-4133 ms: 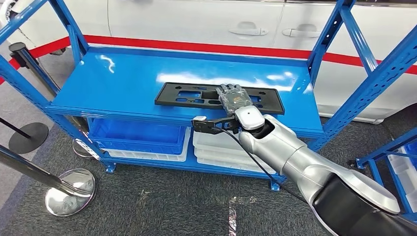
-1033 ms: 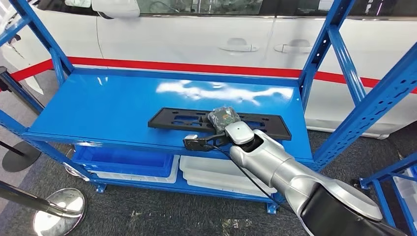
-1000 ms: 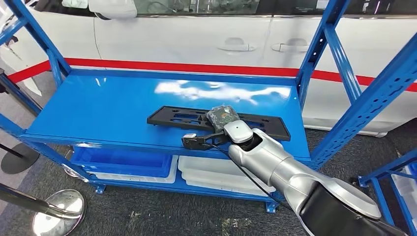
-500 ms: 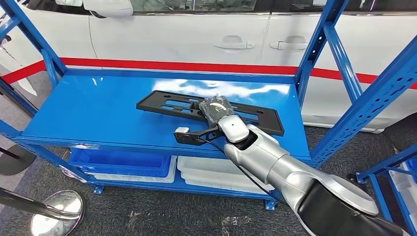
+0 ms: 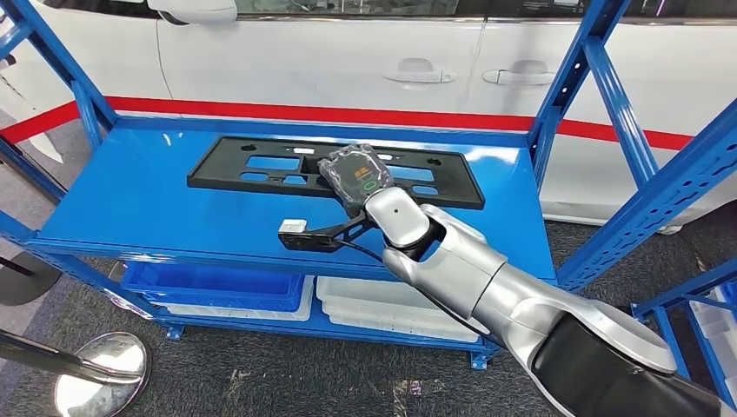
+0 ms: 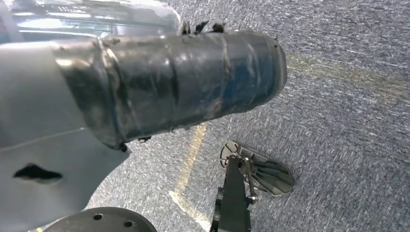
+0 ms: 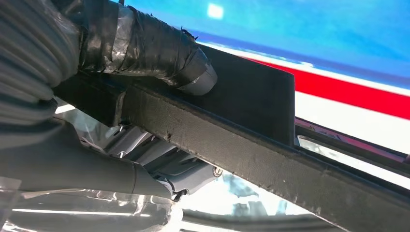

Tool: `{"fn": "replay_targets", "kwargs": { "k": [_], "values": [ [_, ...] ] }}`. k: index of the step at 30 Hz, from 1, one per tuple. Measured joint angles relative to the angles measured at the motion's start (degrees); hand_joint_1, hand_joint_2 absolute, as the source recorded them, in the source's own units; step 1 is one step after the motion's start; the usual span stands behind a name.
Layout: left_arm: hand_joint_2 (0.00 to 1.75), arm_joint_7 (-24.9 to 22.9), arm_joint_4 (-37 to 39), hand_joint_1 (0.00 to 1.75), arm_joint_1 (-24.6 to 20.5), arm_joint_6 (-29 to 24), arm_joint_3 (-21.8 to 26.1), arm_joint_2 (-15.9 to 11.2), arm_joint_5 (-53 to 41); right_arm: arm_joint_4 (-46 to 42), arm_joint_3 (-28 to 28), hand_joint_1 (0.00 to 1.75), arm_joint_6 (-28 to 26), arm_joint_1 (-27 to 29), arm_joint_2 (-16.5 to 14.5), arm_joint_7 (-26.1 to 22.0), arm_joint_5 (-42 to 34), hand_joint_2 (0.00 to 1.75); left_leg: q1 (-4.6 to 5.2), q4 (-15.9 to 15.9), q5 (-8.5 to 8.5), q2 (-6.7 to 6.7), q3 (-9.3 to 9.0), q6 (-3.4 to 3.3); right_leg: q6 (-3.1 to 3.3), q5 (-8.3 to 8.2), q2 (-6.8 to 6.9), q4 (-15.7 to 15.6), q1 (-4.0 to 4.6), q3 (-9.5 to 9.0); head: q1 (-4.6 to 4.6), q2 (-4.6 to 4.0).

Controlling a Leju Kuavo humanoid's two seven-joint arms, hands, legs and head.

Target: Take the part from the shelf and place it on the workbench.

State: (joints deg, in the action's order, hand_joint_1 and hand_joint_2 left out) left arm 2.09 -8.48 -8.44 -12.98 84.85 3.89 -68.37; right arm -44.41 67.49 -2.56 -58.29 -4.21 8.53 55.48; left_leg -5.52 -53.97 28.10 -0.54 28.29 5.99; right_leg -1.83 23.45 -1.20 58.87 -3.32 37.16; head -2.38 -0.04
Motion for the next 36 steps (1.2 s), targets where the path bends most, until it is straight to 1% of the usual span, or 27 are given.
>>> {"fn": "replay_targets", "kwargs": {
  "k": [5, 15, 28, 32, 36],
  "values": [
    [0.0, 0.5, 0.0, 0.0, 0.0, 0.2, 0.0, -0.1, -0.1, -3.2, 0.0, 1.75, 0.3, -0.9, 0.5, 0.2, 0.7, 1.75, 0.02, 0.0, 0.01, 0.01, 0.03, -0.02, -0.01, 0.0, 0.0, 0.0, -0.03, 0.0, 0.01, 0.0],
    [0.0, 0.6, 0.0, 0.0, 0.2, 0.6, 0.0, -0.1, -0.7, -11.5, 0.0, 1.75, 2.9, -6.3, 2.9, 1.8, 1.1, 1.75, 0.03, 0.0, 0.01, 0.01, 0.0, -0.02, -0.01, -0.01, -0.02, 0.0, -0.03, 0.0, 0.0, 0.0],
    [0.0, 2.0, 0.0, 0.0, 0.3, 0.9, 0.0, -0.1, -1.2, -18.7, -0.1, 1.75, 4.1, -8.4, 5.8, 3.0, 1.3, 1.75, 0.04, -0.1, 0.08, 0.02, 0.1, -0.11, -0.01, -0.01, -0.02, -0.1, -0.02, 0.0, 0.02, 0.0],
    [1.75, 3.2, 0.0, 0.0, 0.3, 1.3, 0.0, -0.1, -1.4, -22.4, -0.2, 1.75, 5.9, -9.6, 7.1, 3.3, 2.1, 1.75, 0.04, -0.1, 0.12, 0.04, 0.09, -0.15, -0.02, -0.01, -0.03, -0.1, -0.02, 0.0, 0.0, 0.0],
    [1.75, 4.5, 0.0, 0.0, 0.3, 2.2, 0.0, -0.1, -1.1, -26.7, -0.2, 1.75, 8.7, -10.8, 8.3, 3.1, 3.3, 1.75, 0.04, -0.1, 0.12, 0.05, 0.09, -0.15, -0.02, -0.01, -0.03, -0.1, -0.02, 0.0, 0.01, 0.0]
  ]
}}
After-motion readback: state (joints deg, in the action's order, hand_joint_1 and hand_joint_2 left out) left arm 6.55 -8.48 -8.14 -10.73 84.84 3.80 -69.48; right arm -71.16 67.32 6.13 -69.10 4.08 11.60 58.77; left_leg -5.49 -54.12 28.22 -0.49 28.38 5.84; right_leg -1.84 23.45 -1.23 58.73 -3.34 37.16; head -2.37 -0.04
